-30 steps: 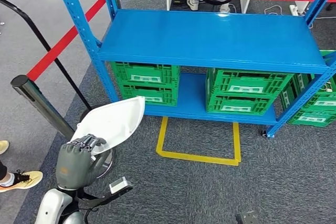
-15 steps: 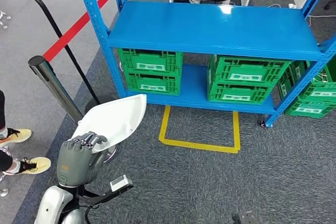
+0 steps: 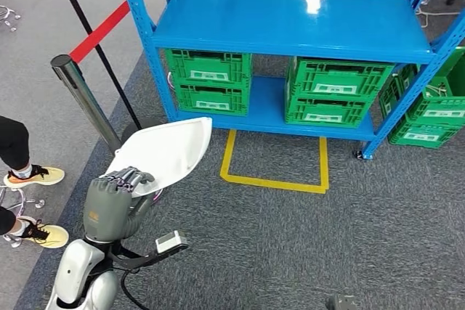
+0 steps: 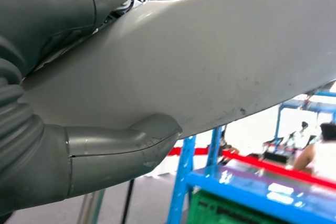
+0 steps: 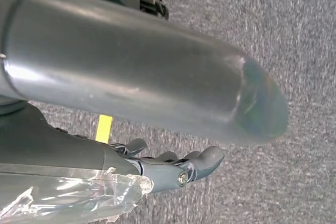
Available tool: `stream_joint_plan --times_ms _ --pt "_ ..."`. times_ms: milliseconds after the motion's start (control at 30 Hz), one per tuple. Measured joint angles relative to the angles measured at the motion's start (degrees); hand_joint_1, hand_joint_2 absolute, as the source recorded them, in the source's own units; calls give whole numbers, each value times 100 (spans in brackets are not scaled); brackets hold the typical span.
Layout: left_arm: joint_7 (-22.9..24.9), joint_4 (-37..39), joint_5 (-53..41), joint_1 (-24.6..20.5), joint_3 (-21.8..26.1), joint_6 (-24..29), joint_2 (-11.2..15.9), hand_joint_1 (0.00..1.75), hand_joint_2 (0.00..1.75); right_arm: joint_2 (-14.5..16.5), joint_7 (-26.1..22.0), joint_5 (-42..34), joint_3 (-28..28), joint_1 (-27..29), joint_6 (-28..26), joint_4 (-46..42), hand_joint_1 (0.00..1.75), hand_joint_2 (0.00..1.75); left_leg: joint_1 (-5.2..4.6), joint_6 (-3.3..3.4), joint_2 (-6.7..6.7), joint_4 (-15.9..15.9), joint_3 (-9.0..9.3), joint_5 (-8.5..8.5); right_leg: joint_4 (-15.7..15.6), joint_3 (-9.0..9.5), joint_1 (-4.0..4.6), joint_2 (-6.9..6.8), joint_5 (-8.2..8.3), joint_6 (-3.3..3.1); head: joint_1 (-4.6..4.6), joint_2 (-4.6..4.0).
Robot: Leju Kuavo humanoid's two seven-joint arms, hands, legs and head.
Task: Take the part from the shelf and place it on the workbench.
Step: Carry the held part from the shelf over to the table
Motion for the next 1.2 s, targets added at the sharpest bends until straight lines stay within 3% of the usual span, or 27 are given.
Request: stream_joint_plan --times_ms 33,100,133,167,233,267,300,333,367,400,467,500,533,600,633,667,733,767,800,833,867,967,1033,1067,1133,1200 --pt "-13 20 25 -34 -14 -19 -2 173 175 17 9 -13 -28 7 1 -1 0 0 -20 46 -1 -133 57 -20 -19 -21 -3 3 69 38 3 0" --pt "-46 74 71 -84 -34 -58 -3 173 175 40 35 -36 -93 36 1 -1 0 0 -32 150 27 -146 -43 70 -37 -66 -29 18 119 114 0 0" --pt "-60 104 87 -106 -45 -79 -4 173 175 48 47 -45 -122 58 1 -1 0 0 -29 203 47 -150 -104 134 47 -123 -39 27 -15 142 9 0" --pt "-74 136 106 -133 -61 -102 -6 173 175 56 60 -55 -149 76 1 -1 0 0 -21 246 71 -156 -179 203 255 -207 -44 36 -266 164 21 0" --pt "-101 201 168 -186 -103 -164 -8 173 175 75 80 -75 -199 91 1 -1 0 0 -31 293 112 -152 -348 338 986 -411 -43 42 -890 189 49 0" --pt "-118 235 210 -209 -122 -200 -8 173 175 84 89 -84 -226 92 1 -2 0 0 -40 299 140 -150 -442 406 1368 -474 -42 43 -1059 198 53 0" --pt "-142 274 254 -230 -142 -235 -8 173 175 91 95 -95 -255 92 -1 -3 0 0 -51 299 175 -145 -537 474 1634 -475 -42 42 -1060 200 53 0" --pt "-167 315 297 -253 -159 -270 -8 173 175 96 101 -104 -284 96 -4 -5 0 0 -58 295 212 -138 -631 536 1729 -395 -41 38 -926 199 53 0" --pt "-193 352 337 -279 -176 -297 -7 173 175 99 104 -112 -317 101 -9 -9 0 0 -63 284 251 -127 -717 592 1621 -212 -40 21 -729 194 52 0" --pt "-217 387 371 -308 -193 -317 -7 173 175 104 107 -119 -351 103 -14 -17 0 0 -67 266 290 -107 -787 641 1319 74 -36 -44 -590 186 52 0" --pt "-259 432 424 -365 -219 -334 -5 173 175 122 107 -124 -405 82 -27 -42 0 0 -89 218 374 -43 -874 704 440 748 3 -261 -691 157 51 0" --pt "-277 452 447 -395 -231 -339 -4 173 175 136 107 -127 -428 68 -33 -54 0 0 -99 195 424 -12 -889 729 112 951 23 -338 -816 129 48 0" --pt "-294 472 474 -426 -248 -349 -4 173 175 149 106 -132 -450 58 -40 -63 0 0 -103 174 480 9 -895 752 -64 1035 42 -351 -910 95 46 0" --pt "-328 526 534 -497 -291 -389 -8 173 175 175 107 -143 -512 75 -72 -73 0 0 -85 125 540 48 -902 755 -87 958 38 -249 -890 -4 49 0" --pt "-349 555 563 -526 -310 -412 -11 173 175 184 107 -152 -545 89 -92 -80 0 0 -68 87 482 138 -934 659 -81 927 30 -195 -855 -54 47 0" --pt "-370 585 590 -549 -322 -432 -13 173 175 196 108 -160 -576 101 -110 -86 0 0 -52 46 385 338 -1010 478 -82 897 20 -142 -809 -102 44 0" --pt "-393 646 623 -572 -340 -456 -12 173 175 218 108 -169 -627 113 -122 -101 0 0 -23 -20 184 1044 -1274 -8 -75 810 13 -21 -707 -154 33 0" --pt "-396 678 637 -578 -351 -465 -11 173 175 229 108 -169 -648 121 -126 -105 0 0 -18 -34 146 1416 -1410 -183 -69 758 13 49 -659 -161 33 0" --pt "-399 710 653 -583 -364 -478 -10 173 175 238 108 -169 -670 132 -133 -110 0 0 -17 -35 128 1650 -1477 -244 -63 703 14 121 -618 -161 32 0" --pt "-404 740 675 -590 -380 -497 -11 173 175 245 108 -170 -689 145 -140 -115 0 0 -17 -24 117 1682 -1449 -187 -60 660 15 193 -587 -156 33 0" --pt "-413 764 702 -601 -394 -518 -11 173 175 250 108 -173 -707 158 -151 -120 0 0 -18 -3 94 1498 -1318 -38 -57 631 17 265 -563 -148 32 0" --pt "-440 816 767 -660 -423 -580 -14 173 175 278 107 -174 -761 170 -181 -137 0 0 -16 99 -168 408 -682 403 -46 575 25 451 -514 -102 34 0" --pt "-456 845 784 -700 -440 -609 -20 173 175 297 108 -173 -795 175 -197 -147 0 0 -11 139 -277 68 -516 416 -29 507 24 555 -473 -41 36 0" --pt "-462 858 787 -716 -450 -616 -27 173 175 301 109 -173 -807 183 -203 -151 0 0 -3 147 -252 27 -522 405 -24 470 22 602 -452 -4 38 0" --pt "-469 881 787 -745 -466 -624 -46 173 175 307 110 -173 -828 212 -208 -154 0 0 17 187 -162 -17 -542 405 63 368 22 529 -501 57 51 0" --pt "-473 899 791 -755 -472 -628 -61 173 175 307 110 -173 -845 214 -209 -159 0 0 29 233 -43 -40 -555 432 546 121 27 282 -792 113 87 0"
